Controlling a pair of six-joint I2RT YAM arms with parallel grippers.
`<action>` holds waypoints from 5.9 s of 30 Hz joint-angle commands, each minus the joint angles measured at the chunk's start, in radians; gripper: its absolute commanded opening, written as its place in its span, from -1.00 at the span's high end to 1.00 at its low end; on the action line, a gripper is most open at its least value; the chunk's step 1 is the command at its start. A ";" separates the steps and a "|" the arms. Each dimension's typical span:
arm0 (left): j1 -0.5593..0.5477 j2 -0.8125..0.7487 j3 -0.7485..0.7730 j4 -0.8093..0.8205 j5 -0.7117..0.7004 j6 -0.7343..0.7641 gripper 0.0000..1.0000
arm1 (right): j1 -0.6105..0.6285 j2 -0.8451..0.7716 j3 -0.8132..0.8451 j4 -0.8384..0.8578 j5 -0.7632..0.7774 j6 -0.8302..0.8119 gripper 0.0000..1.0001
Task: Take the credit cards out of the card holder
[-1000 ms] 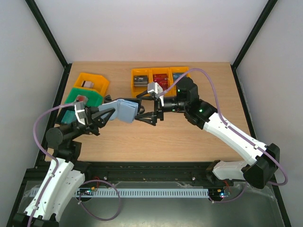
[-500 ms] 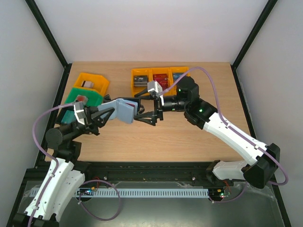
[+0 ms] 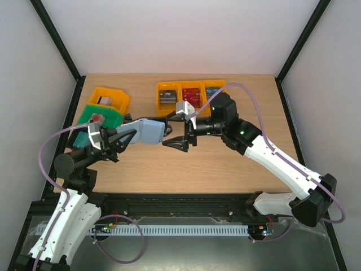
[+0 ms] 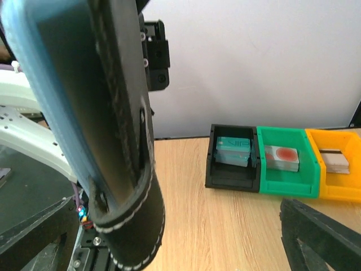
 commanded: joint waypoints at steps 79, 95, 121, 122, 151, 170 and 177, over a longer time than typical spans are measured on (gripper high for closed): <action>0.007 -0.014 -0.045 0.065 -0.003 -0.007 0.96 | 0.085 0.143 0.120 0.237 0.014 0.142 -0.75; 0.015 -0.025 -0.066 0.030 -0.034 0.046 0.45 | 0.115 0.153 0.159 0.158 0.165 0.142 0.97; 0.063 -0.031 -0.062 -0.066 -0.085 0.116 0.96 | 0.203 0.114 0.199 -0.081 0.332 -0.072 0.22; 0.065 -0.033 -0.063 -0.062 -0.084 0.105 0.96 | 0.184 0.097 0.182 -0.079 0.330 -0.073 0.07; 0.068 -0.035 -0.061 -0.030 -0.057 0.080 0.96 | 0.044 0.104 0.147 0.024 0.294 0.107 0.16; 0.067 -0.031 -0.064 -0.016 -0.018 0.083 0.96 | 0.063 0.162 0.189 0.049 0.259 0.121 -0.41; 0.065 -0.030 -0.065 -0.010 -0.009 0.077 0.96 | 0.123 0.206 0.224 0.062 0.242 0.087 -0.50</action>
